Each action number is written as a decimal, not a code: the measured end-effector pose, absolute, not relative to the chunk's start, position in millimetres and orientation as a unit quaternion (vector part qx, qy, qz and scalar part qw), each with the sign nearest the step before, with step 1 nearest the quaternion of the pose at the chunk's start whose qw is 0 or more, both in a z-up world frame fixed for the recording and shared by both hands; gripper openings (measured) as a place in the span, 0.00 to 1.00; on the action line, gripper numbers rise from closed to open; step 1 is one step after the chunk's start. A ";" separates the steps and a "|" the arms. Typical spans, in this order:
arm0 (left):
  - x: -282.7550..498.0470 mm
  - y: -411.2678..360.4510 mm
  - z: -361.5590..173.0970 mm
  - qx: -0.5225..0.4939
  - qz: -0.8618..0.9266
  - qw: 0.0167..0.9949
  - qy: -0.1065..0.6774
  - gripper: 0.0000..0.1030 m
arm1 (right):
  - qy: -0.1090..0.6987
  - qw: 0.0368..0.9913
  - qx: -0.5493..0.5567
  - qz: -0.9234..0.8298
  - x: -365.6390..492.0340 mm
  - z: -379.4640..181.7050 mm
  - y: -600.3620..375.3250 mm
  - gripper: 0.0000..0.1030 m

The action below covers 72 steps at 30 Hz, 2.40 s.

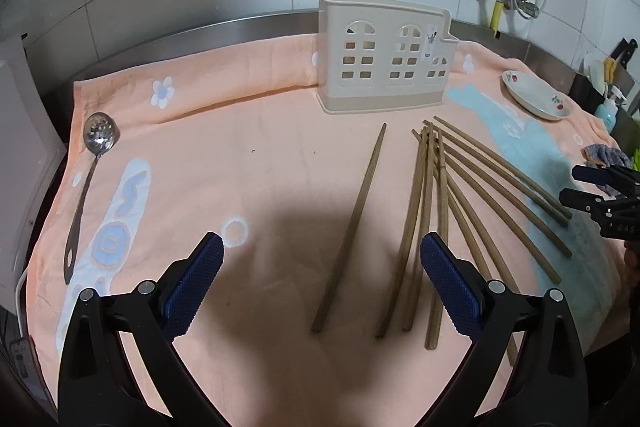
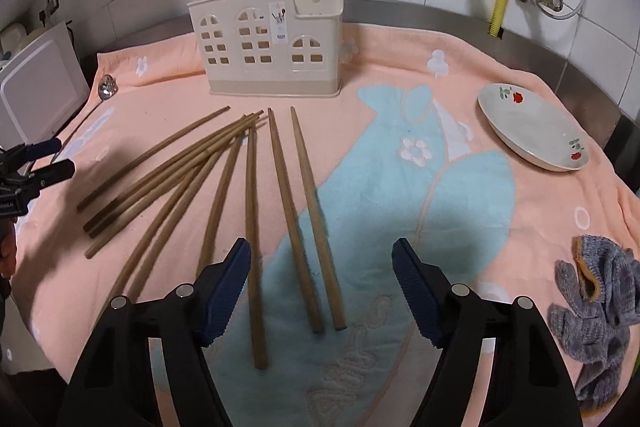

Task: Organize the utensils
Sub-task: 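Lower the right gripper and close on one chopstick while the left gripper grasps another, then lift the right gripper's chopstick upright toward the white holder while the left gripper carries its own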

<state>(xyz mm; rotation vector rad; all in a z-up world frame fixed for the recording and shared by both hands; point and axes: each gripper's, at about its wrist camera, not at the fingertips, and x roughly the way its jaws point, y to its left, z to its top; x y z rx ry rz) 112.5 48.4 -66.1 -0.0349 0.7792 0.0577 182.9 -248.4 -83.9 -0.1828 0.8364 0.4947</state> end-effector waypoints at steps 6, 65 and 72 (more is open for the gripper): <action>124.3 50.3 -73.6 -0.020 0.009 0.919 0.393 0.81 | 0.415 0.873 -0.087 0.240 192.3 -91.9 -250.8 0.59; 143.8 37.3 -76.8 0.005 -0.063 0.914 0.402 0.05 | 0.368 0.886 -0.126 0.251 184.4 -67.5 -241.5 0.07; 138.2 39.2 -51.9 -0.006 -0.054 0.926 0.374 0.05 | 0.317 0.908 -0.100 0.257 176.5 -24.0 -242.5 0.07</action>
